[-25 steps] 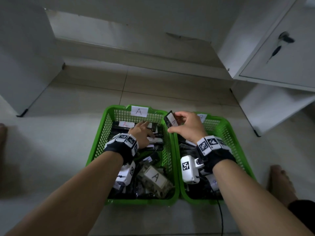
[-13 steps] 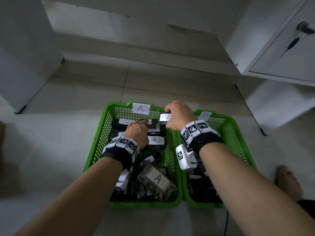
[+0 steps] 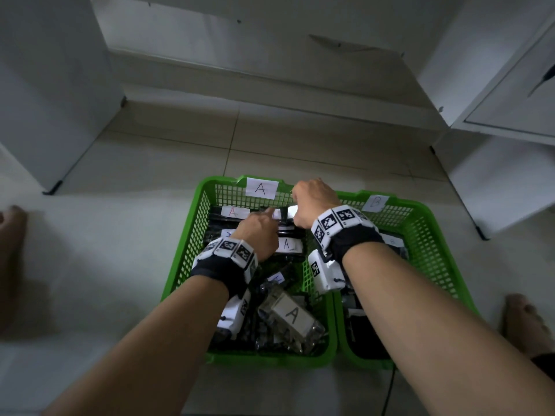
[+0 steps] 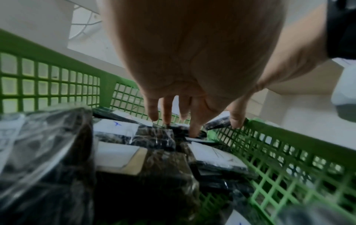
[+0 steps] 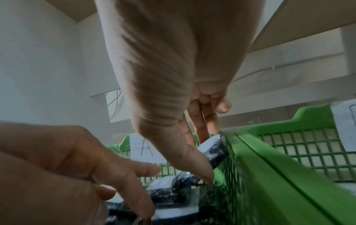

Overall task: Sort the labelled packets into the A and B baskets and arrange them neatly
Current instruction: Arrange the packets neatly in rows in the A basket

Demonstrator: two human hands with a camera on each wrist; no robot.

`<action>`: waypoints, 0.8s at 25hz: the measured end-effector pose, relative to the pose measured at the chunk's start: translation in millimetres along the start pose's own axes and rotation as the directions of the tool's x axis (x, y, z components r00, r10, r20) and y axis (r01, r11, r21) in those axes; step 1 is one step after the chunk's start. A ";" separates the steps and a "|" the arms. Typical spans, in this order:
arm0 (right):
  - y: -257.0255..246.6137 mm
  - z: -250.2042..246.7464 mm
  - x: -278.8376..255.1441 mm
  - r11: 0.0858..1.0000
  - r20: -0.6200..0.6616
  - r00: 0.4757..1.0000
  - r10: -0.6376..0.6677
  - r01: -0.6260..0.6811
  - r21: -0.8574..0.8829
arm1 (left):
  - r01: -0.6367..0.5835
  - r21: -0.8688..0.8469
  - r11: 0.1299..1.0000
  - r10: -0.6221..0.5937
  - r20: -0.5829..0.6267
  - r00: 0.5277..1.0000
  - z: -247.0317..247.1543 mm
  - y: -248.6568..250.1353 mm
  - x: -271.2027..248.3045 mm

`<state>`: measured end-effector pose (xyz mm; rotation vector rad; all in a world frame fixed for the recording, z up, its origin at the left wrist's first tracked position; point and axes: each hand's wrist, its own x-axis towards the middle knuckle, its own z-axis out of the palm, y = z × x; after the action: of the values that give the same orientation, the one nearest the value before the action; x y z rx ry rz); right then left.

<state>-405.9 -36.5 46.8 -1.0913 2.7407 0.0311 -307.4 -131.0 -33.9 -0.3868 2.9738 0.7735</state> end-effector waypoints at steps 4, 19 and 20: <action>8.2 0.2 -6.7 0.994 -0.015 1.000 -0.011 0.013 0.105 | 0.058 -0.017 0.998 -0.059 -0.096 0.994 -35.9 -25.3 -15.2; 1.7 24.9 -39.5 0.993 0.064 0.995 -0.075 0.069 0.096 | 0.141 0.262 0.955 -0.170 0.093 0.981 -57.1 -45.4 -55.1; 1.4 26.0 -39.1 0.994 0.061 0.994 -0.088 0.084 0.065 | 0.146 0.312 0.939 -0.193 0.127 0.973 -58.1 -44.9 -57.2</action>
<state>-374.7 -6.6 28.4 -1.1692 2.6174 -0.0314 -239.6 -184.0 1.7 -0.5279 2.7996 0.3092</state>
